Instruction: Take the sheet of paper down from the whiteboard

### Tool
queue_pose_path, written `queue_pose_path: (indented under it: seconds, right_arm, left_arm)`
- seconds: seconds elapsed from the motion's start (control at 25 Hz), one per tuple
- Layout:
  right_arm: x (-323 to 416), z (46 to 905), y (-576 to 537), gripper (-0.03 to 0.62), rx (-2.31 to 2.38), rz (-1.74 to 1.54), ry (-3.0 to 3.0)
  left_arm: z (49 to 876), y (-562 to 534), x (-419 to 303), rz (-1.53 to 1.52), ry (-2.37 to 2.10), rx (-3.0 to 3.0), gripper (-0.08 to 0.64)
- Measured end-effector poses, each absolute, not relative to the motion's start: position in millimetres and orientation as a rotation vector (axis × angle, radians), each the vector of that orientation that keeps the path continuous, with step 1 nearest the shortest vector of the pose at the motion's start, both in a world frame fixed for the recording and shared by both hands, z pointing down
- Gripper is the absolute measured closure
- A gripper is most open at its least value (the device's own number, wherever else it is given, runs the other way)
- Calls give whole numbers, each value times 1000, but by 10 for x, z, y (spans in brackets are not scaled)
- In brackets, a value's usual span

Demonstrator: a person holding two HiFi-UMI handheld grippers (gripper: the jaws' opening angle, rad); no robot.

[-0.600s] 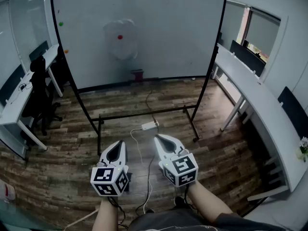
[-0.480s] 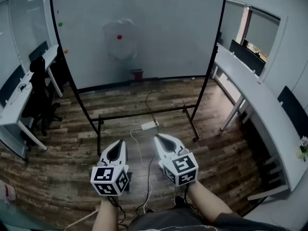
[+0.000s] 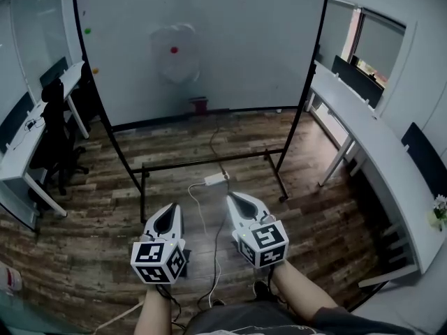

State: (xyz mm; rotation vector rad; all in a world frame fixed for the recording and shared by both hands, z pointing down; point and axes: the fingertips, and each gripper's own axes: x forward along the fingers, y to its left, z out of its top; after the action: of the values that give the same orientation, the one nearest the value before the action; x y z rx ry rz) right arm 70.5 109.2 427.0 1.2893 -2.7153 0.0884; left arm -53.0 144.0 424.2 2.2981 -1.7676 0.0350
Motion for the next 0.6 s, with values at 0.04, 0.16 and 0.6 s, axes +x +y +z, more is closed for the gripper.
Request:
queue_pose_path:
  seconds: [0.04, 0.16, 0.6]
  right_arm:
    - [699, 4303, 1098, 571, 1297, 95, -2711]
    - [686, 4395, 1171, 569, 1295, 118, -2714]
    - [541, 4388, 1021, 569, 1254, 123, -2765]
  left_arm:
    - [4269, 1455, -569, 33, -1763, 2292, 549]
    - [4352, 1520, -660, 35, -1741, 2276, 548]
    - [4378, 1312, -756, 39, -1732, 2288, 548]
